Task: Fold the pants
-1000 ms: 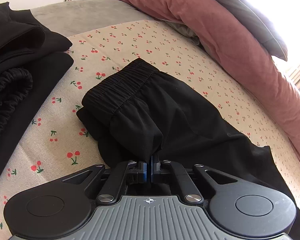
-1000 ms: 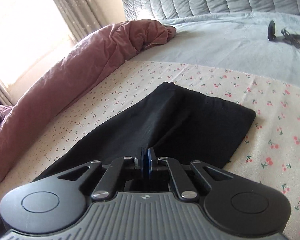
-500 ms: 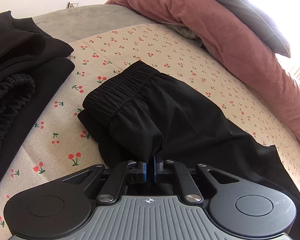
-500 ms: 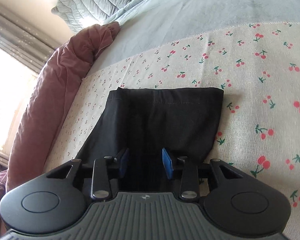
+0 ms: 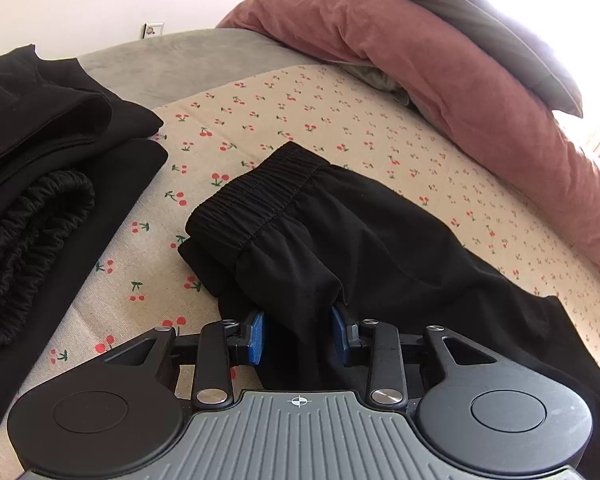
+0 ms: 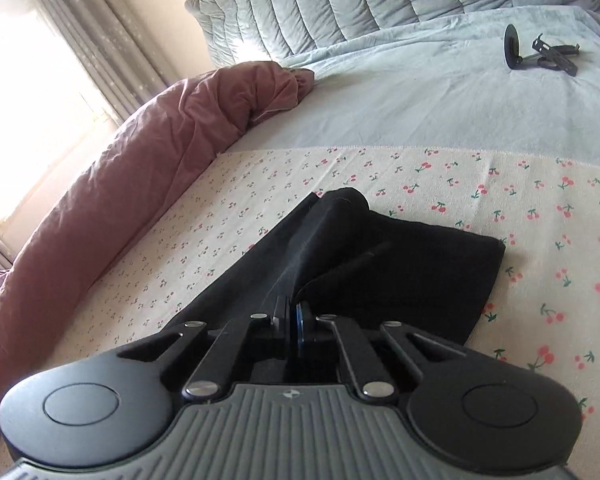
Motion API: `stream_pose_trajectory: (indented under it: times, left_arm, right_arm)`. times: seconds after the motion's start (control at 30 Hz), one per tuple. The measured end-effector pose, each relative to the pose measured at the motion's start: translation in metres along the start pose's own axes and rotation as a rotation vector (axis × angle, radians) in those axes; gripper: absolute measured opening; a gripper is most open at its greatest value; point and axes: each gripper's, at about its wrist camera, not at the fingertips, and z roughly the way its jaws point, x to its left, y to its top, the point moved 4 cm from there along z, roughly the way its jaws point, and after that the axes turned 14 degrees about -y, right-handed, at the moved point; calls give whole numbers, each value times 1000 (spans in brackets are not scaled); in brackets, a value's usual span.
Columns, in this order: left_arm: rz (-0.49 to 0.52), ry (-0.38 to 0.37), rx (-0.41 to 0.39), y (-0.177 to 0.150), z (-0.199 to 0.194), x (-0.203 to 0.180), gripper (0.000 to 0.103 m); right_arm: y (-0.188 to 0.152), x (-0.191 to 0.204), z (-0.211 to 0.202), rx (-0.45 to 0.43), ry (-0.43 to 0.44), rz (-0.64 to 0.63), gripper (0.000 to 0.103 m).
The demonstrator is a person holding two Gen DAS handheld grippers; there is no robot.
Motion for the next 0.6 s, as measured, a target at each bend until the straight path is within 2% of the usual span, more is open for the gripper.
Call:
stream_pose_trajectory:
  times: [0.07, 0.17, 0.2, 0.37, 0.5, 0.57, 0.6]
  left_arm:
    - [-4, 13, 29, -3, 8, 2, 32]
    - [14, 28, 30, -3, 10, 0, 32]
    - [13, 27, 29, -3, 9, 0, 32]
    - [-12, 17, 27, -2, 7, 3, 32]
    - [3, 9, 35, -3, 7, 4, 33]
    - [3, 8, 37, -2, 8, 4, 33]
    - [3, 8, 37, -3, 9, 4, 33]
  right_arm:
    - [-6, 6, -4, -37, -96, -107, 0]
    - [-34, 28, 17, -52, -298, -414, 0]
    - [-39, 35, 20, -57, -310, -454, 0]
    - [-35, 40, 3, -57, -178, -371, 17]
    - [-25, 39, -10, -181, -211, -359, 22]
    - [-22, 42, -18, -223, -156, -358, 26]
    - [-22, 43, -18, -214, -128, -358, 30]
